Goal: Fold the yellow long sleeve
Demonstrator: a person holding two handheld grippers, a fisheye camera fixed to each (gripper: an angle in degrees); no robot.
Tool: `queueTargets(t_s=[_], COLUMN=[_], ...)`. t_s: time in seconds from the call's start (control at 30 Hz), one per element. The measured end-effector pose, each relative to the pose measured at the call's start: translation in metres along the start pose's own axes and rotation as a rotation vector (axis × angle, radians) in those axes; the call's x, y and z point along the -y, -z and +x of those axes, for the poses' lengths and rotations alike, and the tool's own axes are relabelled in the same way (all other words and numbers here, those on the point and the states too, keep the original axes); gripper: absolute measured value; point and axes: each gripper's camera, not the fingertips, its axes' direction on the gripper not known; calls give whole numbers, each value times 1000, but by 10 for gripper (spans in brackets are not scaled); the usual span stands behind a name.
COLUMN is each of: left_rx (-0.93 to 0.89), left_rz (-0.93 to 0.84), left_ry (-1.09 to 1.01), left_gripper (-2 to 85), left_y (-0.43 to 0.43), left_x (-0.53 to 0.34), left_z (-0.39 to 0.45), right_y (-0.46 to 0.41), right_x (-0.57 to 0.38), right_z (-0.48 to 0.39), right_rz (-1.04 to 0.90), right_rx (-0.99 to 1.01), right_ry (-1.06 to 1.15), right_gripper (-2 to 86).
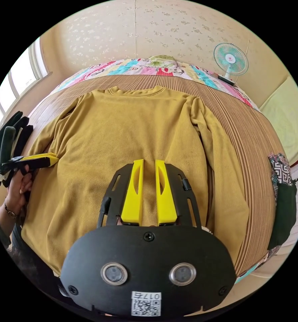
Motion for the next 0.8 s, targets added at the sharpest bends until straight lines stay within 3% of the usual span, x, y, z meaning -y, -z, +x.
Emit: queueTargets(t_s=[0.13,0.37,0.63,0.7,0.8], left_rx=[32,250,248,270,379], left_rz=[-1,-37,19,44,112], left_ry=[-18,-71,34,14,-88], left_gripper=[7,10,7,8,16], left_y=[29,89,205,230,243], left_x=[-11,-60,-172,-196,-215], left_z=[0,37,26,31,53], right_y=[17,60,136,165,211], right_x=[12,-7,-66,-88,-142], right_z=[32,117,118,132,182], right_rz=[-5,-26,37,106,266], right_rx=[48,359,533,575,571], right_ry=[-24,-326,-260,-302,-532], right_gripper=[69,52,71,89,117])
